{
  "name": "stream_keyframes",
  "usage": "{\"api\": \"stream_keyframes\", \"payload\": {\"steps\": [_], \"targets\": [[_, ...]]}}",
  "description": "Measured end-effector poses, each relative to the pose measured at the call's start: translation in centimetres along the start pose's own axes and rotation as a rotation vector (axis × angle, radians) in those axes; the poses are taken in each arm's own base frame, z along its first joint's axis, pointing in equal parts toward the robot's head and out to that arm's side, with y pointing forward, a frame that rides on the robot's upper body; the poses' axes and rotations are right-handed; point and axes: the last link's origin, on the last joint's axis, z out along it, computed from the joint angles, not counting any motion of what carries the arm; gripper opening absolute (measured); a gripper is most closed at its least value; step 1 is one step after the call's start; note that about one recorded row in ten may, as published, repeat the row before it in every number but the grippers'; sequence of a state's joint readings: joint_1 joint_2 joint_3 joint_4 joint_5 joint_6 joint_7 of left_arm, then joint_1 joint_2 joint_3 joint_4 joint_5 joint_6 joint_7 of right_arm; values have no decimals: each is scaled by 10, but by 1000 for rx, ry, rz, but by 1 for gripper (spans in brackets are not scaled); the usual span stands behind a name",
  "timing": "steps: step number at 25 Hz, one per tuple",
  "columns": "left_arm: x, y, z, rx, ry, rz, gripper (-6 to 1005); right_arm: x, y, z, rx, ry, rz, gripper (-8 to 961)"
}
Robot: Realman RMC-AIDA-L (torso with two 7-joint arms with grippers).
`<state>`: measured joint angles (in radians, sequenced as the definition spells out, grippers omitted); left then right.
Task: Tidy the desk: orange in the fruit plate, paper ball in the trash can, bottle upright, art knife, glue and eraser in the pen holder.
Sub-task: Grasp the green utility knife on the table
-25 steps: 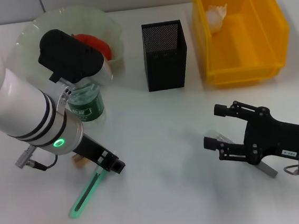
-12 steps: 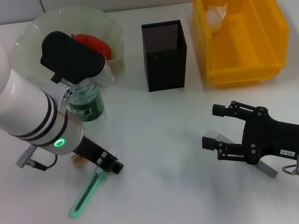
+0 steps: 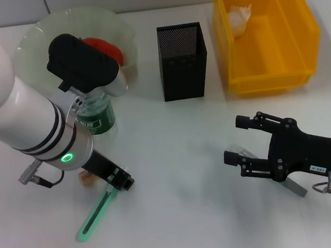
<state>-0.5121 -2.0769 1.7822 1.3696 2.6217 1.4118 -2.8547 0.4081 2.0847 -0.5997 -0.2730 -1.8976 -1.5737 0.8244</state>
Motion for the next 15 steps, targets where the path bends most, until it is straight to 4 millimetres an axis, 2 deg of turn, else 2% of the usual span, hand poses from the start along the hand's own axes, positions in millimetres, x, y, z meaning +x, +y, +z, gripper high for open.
{"api": "stream_keyframes", "payload": {"steps": [9,15], "targets": [[0,1,0,0,1,3,389,0,0,0,-1,0,-1,833],[0,1,0,0,-2,4,384,0,0,0,-1,0,-1,832]]}}
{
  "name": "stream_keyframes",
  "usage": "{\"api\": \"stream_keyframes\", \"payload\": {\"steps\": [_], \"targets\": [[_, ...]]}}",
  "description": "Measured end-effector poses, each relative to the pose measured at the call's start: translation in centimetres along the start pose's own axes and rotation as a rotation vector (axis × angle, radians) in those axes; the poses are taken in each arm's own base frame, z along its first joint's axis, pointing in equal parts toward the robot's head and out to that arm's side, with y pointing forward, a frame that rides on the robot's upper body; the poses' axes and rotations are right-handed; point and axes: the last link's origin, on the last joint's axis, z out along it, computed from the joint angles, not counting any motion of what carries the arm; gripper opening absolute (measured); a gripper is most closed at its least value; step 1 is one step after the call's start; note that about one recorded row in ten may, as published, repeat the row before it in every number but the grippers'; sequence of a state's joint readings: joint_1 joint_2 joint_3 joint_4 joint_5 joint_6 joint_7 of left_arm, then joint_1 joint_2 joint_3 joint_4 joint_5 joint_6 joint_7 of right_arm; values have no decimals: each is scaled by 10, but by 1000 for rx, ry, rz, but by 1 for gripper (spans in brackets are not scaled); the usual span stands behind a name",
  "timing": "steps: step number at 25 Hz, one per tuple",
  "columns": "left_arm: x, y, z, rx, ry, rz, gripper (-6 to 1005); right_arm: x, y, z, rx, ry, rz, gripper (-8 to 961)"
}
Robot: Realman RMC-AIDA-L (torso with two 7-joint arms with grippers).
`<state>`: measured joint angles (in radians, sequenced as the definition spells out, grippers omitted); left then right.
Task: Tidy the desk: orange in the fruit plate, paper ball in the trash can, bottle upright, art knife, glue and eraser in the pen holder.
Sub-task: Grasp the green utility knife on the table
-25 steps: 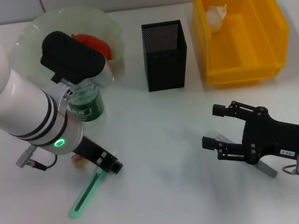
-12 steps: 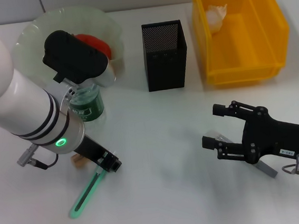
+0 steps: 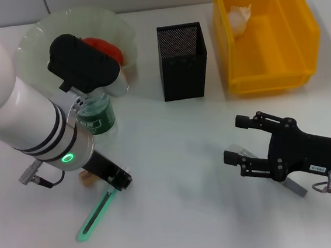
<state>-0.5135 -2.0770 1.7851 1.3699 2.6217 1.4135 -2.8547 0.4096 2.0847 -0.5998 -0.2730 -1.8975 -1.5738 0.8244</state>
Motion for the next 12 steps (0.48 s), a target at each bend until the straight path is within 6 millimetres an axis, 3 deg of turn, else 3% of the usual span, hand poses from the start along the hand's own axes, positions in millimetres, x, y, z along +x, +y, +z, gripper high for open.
{"api": "stream_keyframes", "payload": {"steps": [8,12], "targets": [[1,0,0,3,1,4,284,0,0,0,0,0,0,832],[1,0,0,3,1,15,283,0,0,0,-1,0,0,832]]}}
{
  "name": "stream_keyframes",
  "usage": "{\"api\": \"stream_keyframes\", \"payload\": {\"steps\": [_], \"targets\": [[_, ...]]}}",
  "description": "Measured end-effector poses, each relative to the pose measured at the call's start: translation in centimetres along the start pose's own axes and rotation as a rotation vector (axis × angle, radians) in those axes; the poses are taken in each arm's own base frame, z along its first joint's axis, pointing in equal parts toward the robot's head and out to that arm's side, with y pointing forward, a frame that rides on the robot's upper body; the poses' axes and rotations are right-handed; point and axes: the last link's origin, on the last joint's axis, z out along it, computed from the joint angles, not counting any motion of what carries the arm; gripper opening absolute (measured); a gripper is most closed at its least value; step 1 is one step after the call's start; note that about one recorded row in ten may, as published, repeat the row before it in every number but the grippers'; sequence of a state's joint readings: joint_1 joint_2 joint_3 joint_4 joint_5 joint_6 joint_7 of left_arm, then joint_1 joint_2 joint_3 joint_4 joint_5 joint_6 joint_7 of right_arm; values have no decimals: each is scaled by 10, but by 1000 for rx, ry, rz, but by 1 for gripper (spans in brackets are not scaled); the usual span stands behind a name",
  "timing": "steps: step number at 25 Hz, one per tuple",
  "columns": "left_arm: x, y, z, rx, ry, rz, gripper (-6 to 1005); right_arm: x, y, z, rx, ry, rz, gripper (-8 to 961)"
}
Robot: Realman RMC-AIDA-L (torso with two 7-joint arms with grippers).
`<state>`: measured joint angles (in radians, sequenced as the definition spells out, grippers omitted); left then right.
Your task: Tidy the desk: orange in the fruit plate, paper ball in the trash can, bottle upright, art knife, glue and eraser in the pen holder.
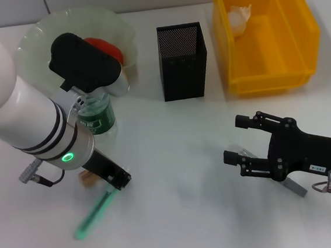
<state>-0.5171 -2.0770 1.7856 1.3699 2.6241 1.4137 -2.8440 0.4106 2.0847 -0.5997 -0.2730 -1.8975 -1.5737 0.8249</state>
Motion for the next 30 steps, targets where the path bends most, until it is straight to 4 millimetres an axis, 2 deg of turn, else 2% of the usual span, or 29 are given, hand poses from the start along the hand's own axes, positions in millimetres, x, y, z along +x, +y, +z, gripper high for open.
{"api": "stream_keyframes", "payload": {"steps": [2,9,15,30], "targets": [[0,0,0,0,0,8,283,0,0,0,0,0,0,832],[1,0,0,0,0,13,182,0,0,0,1,0,0,832],[2,1,-1,-1,0,17,173,-1,-1,0,9,-3,1,832],[19,9,-24,9,83,67,176,1,-4,0,30,8,2,833]]}}
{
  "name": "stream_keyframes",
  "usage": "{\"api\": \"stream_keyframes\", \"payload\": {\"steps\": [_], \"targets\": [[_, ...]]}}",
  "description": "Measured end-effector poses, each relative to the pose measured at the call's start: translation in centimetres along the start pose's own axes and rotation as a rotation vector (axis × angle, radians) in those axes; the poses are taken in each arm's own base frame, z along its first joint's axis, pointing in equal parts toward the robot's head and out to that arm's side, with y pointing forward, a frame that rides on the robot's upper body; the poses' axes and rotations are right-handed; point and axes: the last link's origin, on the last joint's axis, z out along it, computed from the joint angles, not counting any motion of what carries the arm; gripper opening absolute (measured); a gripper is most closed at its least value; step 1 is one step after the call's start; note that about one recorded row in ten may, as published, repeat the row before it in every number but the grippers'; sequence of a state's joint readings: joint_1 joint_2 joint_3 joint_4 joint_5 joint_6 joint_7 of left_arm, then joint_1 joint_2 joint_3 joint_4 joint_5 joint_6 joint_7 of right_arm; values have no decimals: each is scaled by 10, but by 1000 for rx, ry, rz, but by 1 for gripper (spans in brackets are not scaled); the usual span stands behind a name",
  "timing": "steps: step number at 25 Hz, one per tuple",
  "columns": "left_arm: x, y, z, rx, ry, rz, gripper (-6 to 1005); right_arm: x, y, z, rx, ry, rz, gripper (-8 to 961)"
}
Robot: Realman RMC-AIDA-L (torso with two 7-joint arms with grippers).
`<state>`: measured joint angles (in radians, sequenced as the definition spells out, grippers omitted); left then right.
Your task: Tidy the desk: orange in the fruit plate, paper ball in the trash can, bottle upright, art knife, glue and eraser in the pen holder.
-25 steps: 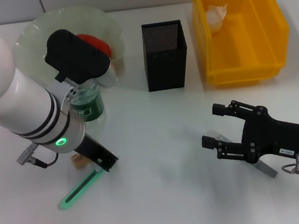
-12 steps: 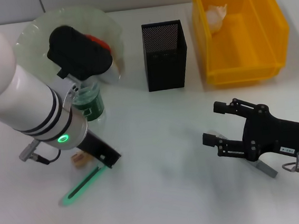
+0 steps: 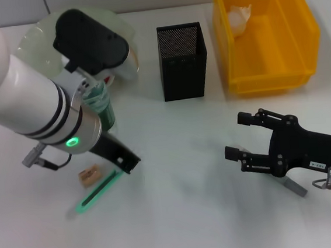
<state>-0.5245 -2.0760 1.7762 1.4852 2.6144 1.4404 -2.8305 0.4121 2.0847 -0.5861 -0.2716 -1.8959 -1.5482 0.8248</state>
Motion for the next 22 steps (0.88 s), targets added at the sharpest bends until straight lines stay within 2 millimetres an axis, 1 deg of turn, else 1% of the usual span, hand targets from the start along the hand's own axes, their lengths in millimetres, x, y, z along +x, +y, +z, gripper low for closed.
{"api": "stream_keyframes", "payload": {"steps": [6,7,8,10,12,15,16,17,18,20,22], "targets": [[21,9,-26,26,116,63,178,1,-3,2,18,7,3,833],[21,9,-26,26,116,63,178,1,-3,3,17,6,4,833],[29,13,-38,36,171,84,178,1,-3,3,17,6,5,833],[34,16,-51,42,233,100,179,1,-3,3,17,6,5,833],[41,18,-71,30,356,113,179,1,-3,3,18,6,5,833],[43,19,-88,3,484,118,180,1,-3,3,18,6,5,833],[44,19,-94,-16,546,124,180,1,-3,3,19,6,5,833],[44,19,-103,-54,650,138,180,1,-3,3,19,5,5,833],[44,19,-103,-54,650,138,181,1,-3,3,19,5,5,833],[43,20,-112,-99,781,155,181,1,-2,3,16,2,9,833],[42,18,-114,-121,876,162,182,1,-1,4,13,0,14,833]]}}
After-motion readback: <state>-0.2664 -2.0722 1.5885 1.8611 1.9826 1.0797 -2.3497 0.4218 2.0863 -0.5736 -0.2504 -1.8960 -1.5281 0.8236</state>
